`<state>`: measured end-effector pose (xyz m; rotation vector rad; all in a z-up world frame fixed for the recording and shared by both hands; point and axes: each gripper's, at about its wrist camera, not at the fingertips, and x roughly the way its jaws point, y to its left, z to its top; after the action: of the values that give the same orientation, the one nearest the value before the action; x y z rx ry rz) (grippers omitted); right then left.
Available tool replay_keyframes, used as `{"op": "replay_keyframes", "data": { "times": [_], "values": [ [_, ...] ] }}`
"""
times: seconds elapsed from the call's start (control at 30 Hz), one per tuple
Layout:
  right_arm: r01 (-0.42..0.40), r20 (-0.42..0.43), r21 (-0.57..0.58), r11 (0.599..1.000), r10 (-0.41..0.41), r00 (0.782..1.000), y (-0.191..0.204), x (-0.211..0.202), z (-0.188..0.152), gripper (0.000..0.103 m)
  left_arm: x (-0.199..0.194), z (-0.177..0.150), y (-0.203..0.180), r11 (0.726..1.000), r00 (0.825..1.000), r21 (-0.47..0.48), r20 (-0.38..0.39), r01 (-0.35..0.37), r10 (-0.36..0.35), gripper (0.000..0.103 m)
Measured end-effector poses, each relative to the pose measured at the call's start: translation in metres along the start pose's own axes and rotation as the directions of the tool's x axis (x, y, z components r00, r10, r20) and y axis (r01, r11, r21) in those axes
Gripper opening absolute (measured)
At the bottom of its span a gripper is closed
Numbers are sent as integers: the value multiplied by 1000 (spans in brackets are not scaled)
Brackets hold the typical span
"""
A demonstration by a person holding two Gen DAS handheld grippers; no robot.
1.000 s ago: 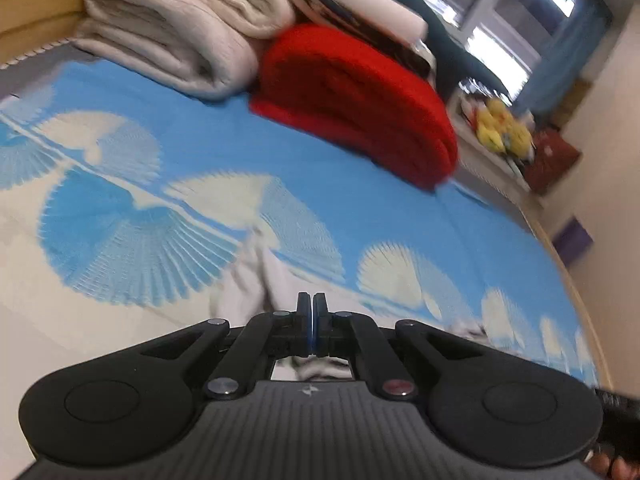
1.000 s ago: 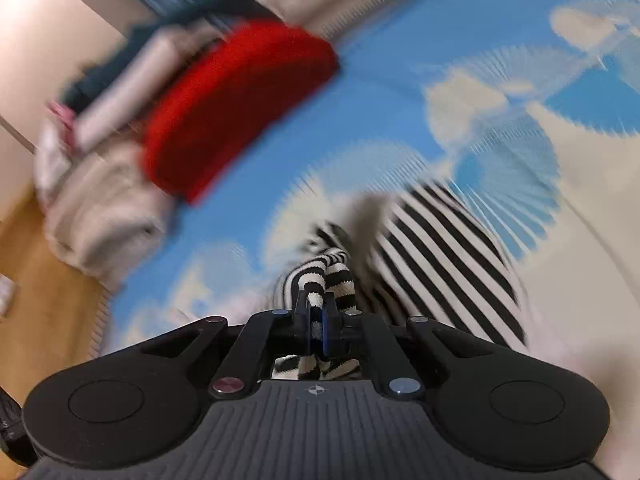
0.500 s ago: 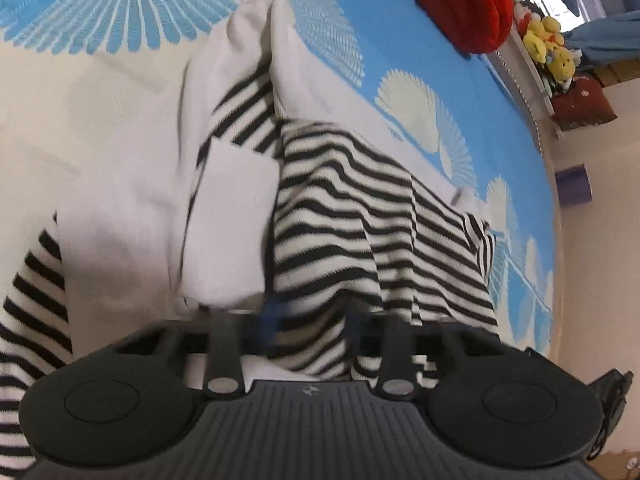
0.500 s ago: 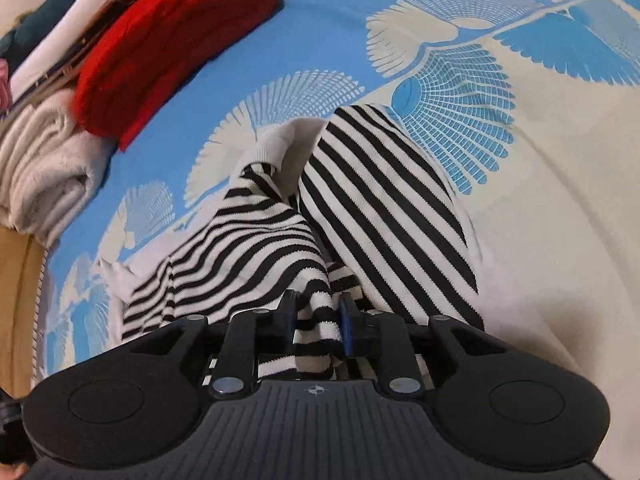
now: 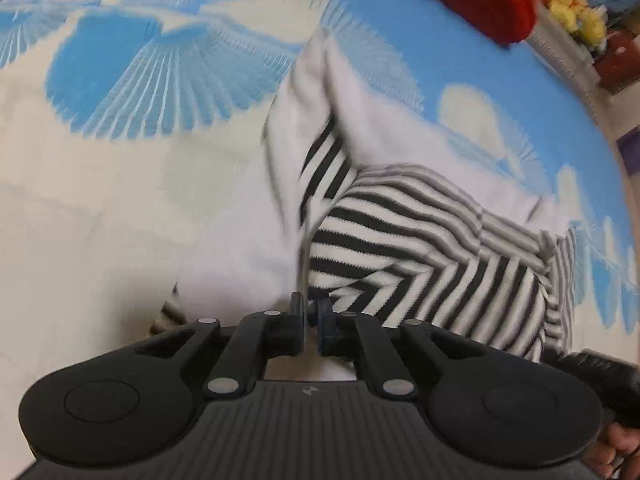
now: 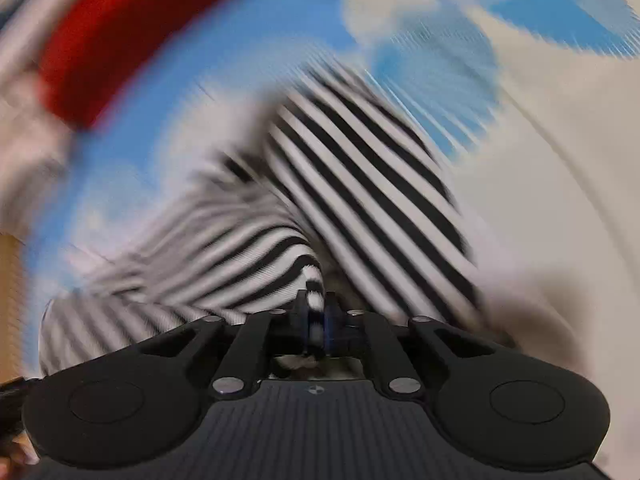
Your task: Fold small clothes
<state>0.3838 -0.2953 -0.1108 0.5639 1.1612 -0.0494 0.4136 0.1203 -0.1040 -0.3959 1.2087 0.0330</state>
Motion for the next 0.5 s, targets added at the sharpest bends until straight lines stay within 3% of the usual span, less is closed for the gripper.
{"op": "replay_keyframes", "data": {
  "times": [0.07,0.13,0.2,0.33,0.43,0.5],
  "values": [
    [-12,10,21,1000,12,1000,-2,-1,-1,13,-20,5,-5,999,994,21,100,31,-33,9],
    [-18,73,-34,999,21,997,8,-14,2,20,-42,8,-15,996,973,79,223,45,-61,20],
    [-24,162,-75,997,36,986,17,-28,4,22,-53,5,-26,991,953,125,292,51,-86,23],
    [-30,269,-93,995,54,962,21,-41,5,22,-51,0,-29,990,948,91,293,104,-126,23],
    [-94,301,-74,993,112,947,21,-44,9,22,-47,1,-29,986,942,79,294,144,-161,23],
    [-159,286,-74,984,174,942,23,-42,9,22,-29,4,-25,988,960,57,234,144,-154,23]
  ]
}}
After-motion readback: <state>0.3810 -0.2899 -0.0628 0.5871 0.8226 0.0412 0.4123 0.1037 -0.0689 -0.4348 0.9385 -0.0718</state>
